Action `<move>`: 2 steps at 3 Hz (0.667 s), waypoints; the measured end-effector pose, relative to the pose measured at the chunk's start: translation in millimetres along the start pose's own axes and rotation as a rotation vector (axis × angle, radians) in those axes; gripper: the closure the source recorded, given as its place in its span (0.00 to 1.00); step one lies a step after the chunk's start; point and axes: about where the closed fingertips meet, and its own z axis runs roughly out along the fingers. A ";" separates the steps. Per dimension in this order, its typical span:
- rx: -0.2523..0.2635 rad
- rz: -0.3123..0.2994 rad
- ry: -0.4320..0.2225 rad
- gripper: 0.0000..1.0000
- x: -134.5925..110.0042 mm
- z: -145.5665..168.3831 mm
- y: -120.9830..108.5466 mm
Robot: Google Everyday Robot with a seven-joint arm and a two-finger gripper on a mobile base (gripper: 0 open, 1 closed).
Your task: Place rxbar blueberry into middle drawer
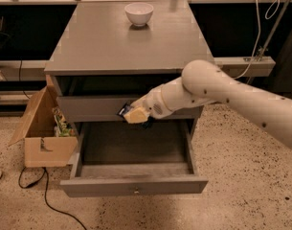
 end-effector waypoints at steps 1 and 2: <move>-0.081 0.092 0.085 1.00 70.4 79.6 20.1; -0.103 0.136 0.128 1.00 106.0 135.2 16.1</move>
Offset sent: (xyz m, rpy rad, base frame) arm -0.0209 0.0734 -0.2358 -0.0939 0.2711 0.0027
